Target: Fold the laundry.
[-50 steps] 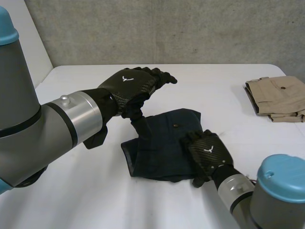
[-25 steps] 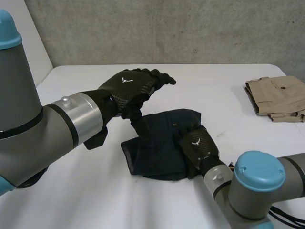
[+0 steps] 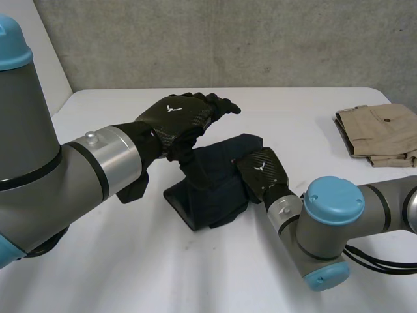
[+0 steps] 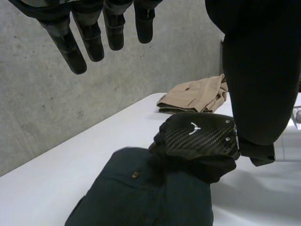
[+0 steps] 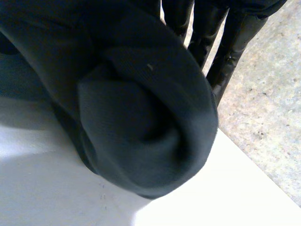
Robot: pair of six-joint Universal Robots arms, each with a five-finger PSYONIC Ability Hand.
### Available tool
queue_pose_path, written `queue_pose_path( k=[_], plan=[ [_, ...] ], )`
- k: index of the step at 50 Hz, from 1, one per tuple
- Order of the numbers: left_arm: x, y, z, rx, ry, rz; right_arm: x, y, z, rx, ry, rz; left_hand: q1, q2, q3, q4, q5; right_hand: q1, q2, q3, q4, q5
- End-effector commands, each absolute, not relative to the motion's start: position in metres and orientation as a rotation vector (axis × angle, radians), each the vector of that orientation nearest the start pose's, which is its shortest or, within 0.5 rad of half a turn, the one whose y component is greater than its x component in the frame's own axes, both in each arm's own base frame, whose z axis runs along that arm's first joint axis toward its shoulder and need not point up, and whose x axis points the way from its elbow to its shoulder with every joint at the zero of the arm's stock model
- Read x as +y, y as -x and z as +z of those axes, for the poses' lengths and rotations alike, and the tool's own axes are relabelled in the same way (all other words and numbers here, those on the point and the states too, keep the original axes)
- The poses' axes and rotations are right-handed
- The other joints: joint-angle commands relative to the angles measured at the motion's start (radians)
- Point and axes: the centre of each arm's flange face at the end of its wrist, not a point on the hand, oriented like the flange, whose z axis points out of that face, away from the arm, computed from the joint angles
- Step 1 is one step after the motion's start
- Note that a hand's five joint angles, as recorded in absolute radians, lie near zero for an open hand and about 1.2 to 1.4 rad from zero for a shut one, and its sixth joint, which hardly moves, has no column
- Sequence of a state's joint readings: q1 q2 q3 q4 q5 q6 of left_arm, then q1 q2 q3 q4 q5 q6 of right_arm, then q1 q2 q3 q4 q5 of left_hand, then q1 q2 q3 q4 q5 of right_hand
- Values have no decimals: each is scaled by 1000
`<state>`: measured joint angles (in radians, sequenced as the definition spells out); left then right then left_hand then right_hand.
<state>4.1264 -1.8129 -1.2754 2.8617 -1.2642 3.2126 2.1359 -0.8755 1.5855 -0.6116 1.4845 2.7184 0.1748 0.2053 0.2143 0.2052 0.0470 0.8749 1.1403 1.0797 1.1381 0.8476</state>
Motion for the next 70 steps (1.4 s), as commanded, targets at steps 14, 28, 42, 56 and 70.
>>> queue_pose_path(
  k=[14,28,42,56,70],
  plan=[
    [-195,320,295,-1891,908,1516,-352,-258,144,1957,1204,-2111,12,-18,-27,-18,-34,521,256,317,258,374],
    [-195,320,294,-1893,908,1514,-442,-219,213,1736,1197,-2462,6,-24,-33,-24,-40,521,256,317,258,374],
    [-197,321,291,-1892,908,1516,-523,-146,274,1706,745,-2720,9,-21,-30,-21,-37,521,256,317,258,374],
    [-201,324,276,-1927,912,1475,-547,-41,154,2132,732,-2392,9,-21,-30,-21,-37,521,256,317,258,374],
    [-200,326,273,-1935,899,1453,-530,-4,169,2255,923,-2355,12,-18,-27,-18,-34,-700,-966,-905,-964,-848]
  ],
)
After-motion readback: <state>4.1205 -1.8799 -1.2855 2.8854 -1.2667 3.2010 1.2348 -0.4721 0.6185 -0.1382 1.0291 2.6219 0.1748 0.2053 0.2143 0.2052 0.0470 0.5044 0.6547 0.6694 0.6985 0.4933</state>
